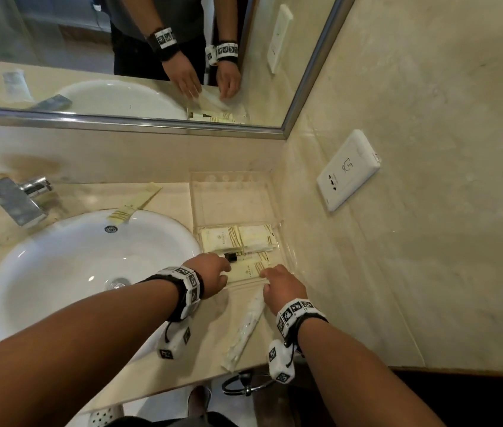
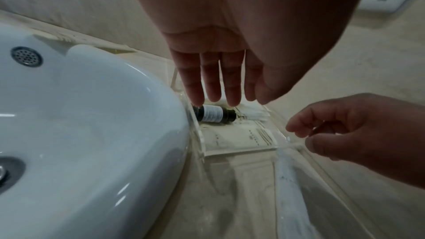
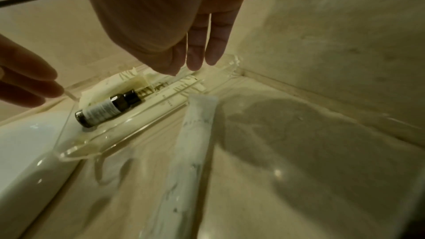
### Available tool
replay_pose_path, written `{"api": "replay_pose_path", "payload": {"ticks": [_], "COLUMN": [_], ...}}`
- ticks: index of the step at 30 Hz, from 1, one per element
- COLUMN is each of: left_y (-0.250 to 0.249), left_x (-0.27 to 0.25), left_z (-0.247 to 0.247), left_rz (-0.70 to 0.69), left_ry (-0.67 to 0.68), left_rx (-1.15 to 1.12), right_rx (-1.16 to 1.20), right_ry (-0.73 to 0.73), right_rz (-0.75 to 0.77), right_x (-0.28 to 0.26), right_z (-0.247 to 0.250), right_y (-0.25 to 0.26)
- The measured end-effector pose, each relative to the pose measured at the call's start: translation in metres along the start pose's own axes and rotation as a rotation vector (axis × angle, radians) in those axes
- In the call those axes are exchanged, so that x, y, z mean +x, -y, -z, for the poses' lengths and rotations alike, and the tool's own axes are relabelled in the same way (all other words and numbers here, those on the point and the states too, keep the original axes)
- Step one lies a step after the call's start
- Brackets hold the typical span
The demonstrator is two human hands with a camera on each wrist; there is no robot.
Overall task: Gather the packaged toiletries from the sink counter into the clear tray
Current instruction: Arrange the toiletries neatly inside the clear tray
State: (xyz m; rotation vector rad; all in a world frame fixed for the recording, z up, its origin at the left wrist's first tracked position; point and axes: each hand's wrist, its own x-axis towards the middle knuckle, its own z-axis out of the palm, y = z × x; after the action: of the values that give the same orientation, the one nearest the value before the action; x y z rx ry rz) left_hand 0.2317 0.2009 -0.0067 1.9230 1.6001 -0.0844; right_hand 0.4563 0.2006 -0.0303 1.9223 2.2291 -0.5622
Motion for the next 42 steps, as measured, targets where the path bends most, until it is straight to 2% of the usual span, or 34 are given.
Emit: {"api": "replay_pose_path", "payload": {"ticks": [7,11,16,21,27,31,36,42], "left_y": [0.019,0.042,0.081,0.127,0.183,0.211,0.226,0.231], "left_x": [-0.028,-0.045,-0.067,-0.092,-0.126,-0.143,-0.150,-0.152], "left_z": [0.000,0.010,0.032,0.051,0.062,0.060,0.049,0.035], "left_rz": [0.004,0.045,0.163,0.352,0.567,0.685,0.737,0.730], "left_ry": [-0.009,-0.031,-0.106,-0.202,-0.350,-0.432,-0.448,-0.442], "left_rx": [-0.005,-0.003,-0.033,-0.074,-0.224,-0.329,-0.359,-0.362], "right_rx": [-0.023,-0.028,-0.045,-0.058,-0.125,-0.217,-0.222,-0.270], "right_ry": [0.025,0.024,0.017,0.031,0.087,0.148,0.162,0.214], "right_rz": [-0.009,0.061,0.192,0.326,0.486,0.510,0.535,0.535], "right_x": [-0.023,-0.012,0.017,0.054,0.096,0.120,0.143,0.172], "right_z": [-0.015,-0.011,0.005,0.012,0.001,-0.013,-0.026,-0.032], "right_y": [0.026,0.058,0.111,0.169,0.238,0.268,0.289,0.322]}}
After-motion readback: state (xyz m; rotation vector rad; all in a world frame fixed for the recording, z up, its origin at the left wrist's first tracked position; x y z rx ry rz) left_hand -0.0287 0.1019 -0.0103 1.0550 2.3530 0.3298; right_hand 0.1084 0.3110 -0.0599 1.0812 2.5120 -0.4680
